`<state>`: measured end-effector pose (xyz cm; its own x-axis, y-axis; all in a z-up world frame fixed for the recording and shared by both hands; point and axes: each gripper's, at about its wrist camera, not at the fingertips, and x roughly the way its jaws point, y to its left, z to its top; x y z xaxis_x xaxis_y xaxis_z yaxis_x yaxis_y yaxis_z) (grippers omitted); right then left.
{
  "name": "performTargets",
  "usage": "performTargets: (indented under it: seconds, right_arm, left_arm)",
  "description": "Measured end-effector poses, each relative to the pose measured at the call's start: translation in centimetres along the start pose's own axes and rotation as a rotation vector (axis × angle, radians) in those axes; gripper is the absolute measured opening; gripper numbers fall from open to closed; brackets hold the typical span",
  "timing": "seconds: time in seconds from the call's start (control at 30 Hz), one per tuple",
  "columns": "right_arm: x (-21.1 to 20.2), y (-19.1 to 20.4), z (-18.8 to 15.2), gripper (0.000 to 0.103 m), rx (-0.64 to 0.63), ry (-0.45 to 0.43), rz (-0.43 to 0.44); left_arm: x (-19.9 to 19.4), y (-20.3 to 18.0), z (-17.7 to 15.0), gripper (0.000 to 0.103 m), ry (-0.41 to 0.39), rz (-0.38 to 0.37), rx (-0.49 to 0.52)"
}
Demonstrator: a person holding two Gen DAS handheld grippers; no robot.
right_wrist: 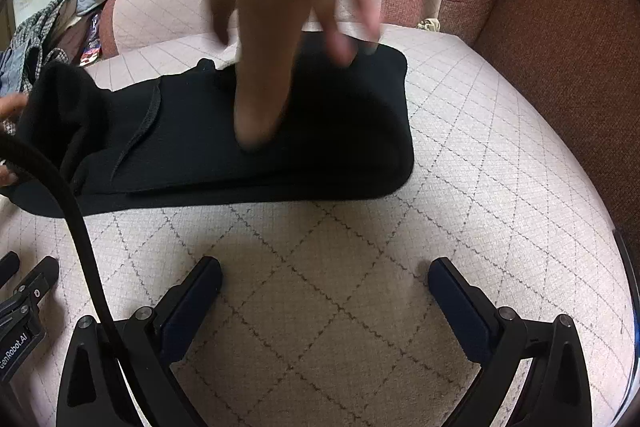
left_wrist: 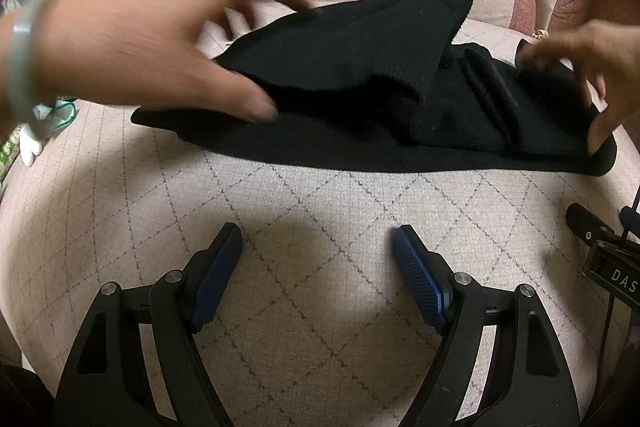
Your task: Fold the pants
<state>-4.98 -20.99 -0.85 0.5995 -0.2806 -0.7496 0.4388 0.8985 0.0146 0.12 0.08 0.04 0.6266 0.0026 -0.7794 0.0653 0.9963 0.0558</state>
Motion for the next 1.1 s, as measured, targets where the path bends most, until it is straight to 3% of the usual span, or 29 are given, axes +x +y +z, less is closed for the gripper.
performTargets:
  seconds: [1.1]
  right_arm:
    - [0.00,-0.52,-0.28,0.103,0.005,-0.005,0.006]
  left_arm:
    - [0.07,-0.09,0.01,0.079,-0.001,0.001,0.001]
